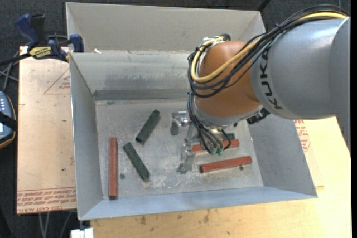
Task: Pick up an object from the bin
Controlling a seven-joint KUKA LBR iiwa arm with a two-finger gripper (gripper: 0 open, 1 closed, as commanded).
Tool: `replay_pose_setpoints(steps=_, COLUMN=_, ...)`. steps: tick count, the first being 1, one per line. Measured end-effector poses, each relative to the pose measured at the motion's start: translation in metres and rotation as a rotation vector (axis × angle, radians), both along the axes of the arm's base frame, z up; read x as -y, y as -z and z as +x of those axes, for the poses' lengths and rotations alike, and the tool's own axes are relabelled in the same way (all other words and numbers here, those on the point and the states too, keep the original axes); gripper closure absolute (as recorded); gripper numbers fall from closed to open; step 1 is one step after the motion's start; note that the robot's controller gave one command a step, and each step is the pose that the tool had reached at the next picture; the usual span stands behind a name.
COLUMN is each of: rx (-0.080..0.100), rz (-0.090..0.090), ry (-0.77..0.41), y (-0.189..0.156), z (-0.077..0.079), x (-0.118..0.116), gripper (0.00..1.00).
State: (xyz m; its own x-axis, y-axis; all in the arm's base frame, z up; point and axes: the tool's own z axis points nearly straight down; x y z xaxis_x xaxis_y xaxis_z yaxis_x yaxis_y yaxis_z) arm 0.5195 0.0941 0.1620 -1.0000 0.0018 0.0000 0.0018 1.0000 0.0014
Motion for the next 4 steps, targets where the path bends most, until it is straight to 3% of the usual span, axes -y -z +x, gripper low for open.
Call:
replay_pose_setpoints(steps=1, rx=0.003, rz=0.000, ry=-0.030, y=0.039, z=-0.029, x=0.037, gripper=0.00)
replay_pose_setpoints(steps=2, rx=-0.004, rz=-0.002, ry=-0.024, y=0.053, z=-0.034, x=0.050, gripper=0.00)
replay_pose_setpoints(steps=3, rx=-0.007, rz=-0.001, ry=-0.039, y=0.014, z=-0.019, x=0.049, gripper=0.00)
replay_pose_setpoints(steps=4, rx=0.016, rz=-0.002, ry=-0.245, y=-0.003, z=-0.004, x=0.071, gripper=0.00)
